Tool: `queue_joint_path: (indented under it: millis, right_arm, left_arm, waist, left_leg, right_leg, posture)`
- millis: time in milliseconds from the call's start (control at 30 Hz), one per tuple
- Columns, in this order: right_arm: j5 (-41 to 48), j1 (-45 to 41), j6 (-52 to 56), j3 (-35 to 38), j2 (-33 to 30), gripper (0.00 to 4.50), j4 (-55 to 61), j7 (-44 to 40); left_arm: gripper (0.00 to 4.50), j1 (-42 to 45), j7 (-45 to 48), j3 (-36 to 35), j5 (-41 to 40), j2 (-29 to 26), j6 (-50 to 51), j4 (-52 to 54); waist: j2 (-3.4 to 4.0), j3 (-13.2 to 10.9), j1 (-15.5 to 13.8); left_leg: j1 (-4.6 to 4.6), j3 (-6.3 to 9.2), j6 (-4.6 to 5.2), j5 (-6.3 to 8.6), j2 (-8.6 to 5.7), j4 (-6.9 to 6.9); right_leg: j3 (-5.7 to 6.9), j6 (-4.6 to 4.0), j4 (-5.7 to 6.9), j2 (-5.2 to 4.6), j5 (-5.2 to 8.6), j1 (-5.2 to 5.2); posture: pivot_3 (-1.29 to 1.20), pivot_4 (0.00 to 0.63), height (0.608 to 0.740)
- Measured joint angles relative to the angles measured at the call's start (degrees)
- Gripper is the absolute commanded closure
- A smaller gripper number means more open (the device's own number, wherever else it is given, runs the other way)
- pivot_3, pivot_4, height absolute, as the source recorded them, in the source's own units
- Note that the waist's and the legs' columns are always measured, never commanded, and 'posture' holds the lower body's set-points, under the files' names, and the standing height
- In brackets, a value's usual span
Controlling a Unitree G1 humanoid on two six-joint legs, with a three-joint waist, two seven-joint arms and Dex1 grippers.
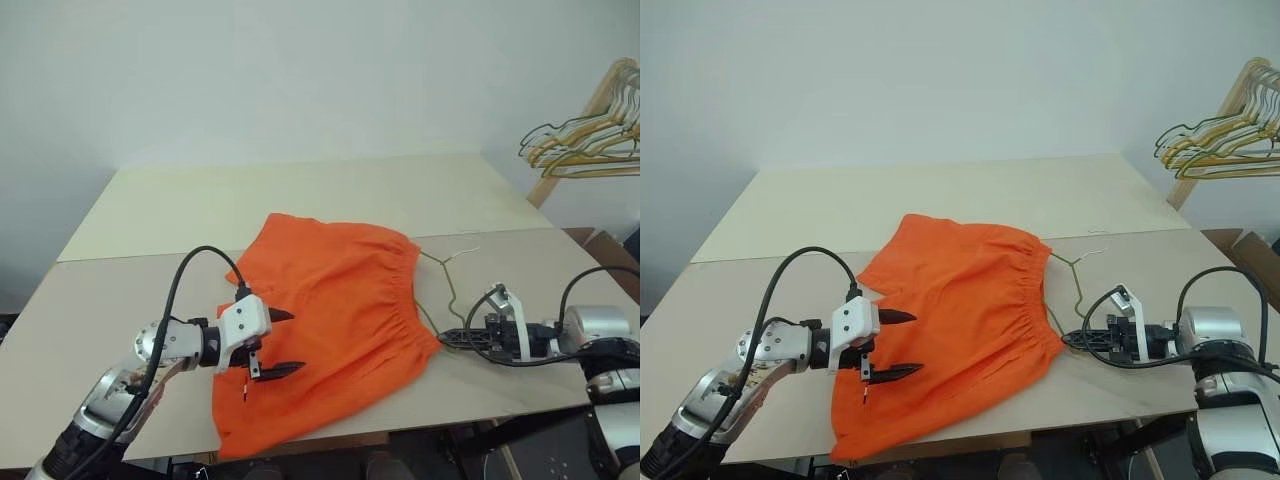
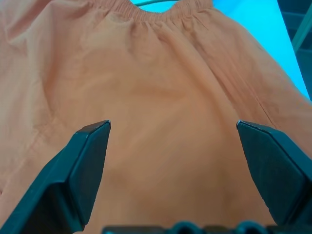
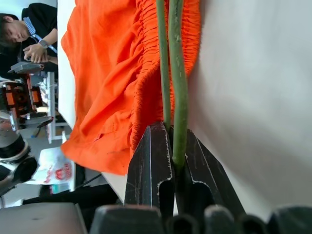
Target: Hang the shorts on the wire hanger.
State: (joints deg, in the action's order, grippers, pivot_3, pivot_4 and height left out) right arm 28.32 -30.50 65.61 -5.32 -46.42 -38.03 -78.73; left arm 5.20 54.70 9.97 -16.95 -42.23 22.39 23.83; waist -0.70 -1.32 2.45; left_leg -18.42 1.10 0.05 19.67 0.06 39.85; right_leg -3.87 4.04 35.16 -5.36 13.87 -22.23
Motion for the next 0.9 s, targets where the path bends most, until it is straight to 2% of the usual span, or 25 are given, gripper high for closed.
queue_joint_path:
  millis: [167, 333, 500, 600, 700, 900]
  right_arm:
    - [-0.3, 6.3, -8.2, 5.7, 1.4, 4.5, 13.5, 7.0]
    - [-2.9, 8.3, -18.2, 6.8, 2.0, 4.5, 20.9, 12.1]
    - [-5.3, 8.5, -27.1, 7.2, 2.5, 4.5, 24.2, 15.0]
    - [-6.7, 8.3, -29.7, 6.4, 2.2, 4.5, 25.9, 15.0]
    - [-8.3, 7.5, -32.6, 4.2, 2.0, 4.5, 29.4, 14.3]
    - [-11.9, 6.4, -34.2, 0.7, 2.0, 4.5, 33.4, 14.7]
  left_arm:
    - [0.02, 0.8, -0.1, 0.3, 0.6, 0.8, -0.7, -0.1]
    - [0.02, 5.5, -1.0, 0.1, 1.1, 3.8, -1.5, -2.6]
    - [0.02, 16.4, -3.7, -0.4, 2.3, 8.3, -4.1, -9.7]
    - [0.02, 25.8, -3.6, -1.5, 2.1, 10.1, -6.0, -16.9]
    - [0.02, 39.7, -0.5, -2.5, 2.9, 9.5, -10.4, -26.8]
    - [0.02, 53.5, 8.9, 0.0, 7.2, 9.8, -20.7, -44.7]
  waist:
    - [0.03, 0.0, 0.0]
    - [0.03, 0.0, 0.0]
    - [0.03, 0.0, -0.1]
    - [0.0, 0.0, 0.0]
    - [-0.01, 0.0, 0.2]
    - [0.01, 0.0, 0.6]
  left_leg:
    - [0.01, -0.01, 0.0, 0.0, -0.01, 0.01]
    - [0.01, -0.03, -0.01, 0.0, -0.02, 0.02]
    - [-0.04, -0.01, -0.02, -0.02, -0.07, 0.04]
    - [-0.06, 0.0, -0.04, -0.02, -0.08, 0.09]
    - [-0.07, 0.02, -0.04, -0.02, -0.1, 0.12]
    - [-0.08, 0.0, -0.13, -0.08, -0.13, 0.09]
  right_leg:
    - [-0.01, 0.02, 0.03, -0.01, -0.01, 0.0]
    - [-0.01, 0.03, 0.02, -0.01, -0.02, 0.01]
    - [0.0, 0.07, -0.03, -0.04, -0.04, 0.01]
    - [0.0, 0.08, -0.02, -0.04, -0.04, 0.0]
    - [0.04, 0.08, -0.07, -0.02, -0.05, 0.01]
    - [0.03, 0.1, -0.12, -0.01, -0.06, 0.0]
  posture:
    - [-0.04, 0.0, 0.74]
    - [-0.05, 0.0, 0.74]
    - [-0.05, 0.0, 0.74]
    - [-0.05, 0.0, 0.74]
    - [-0.04, 0.0, 0.74]
    - [-0.05, 0.0, 0.74]
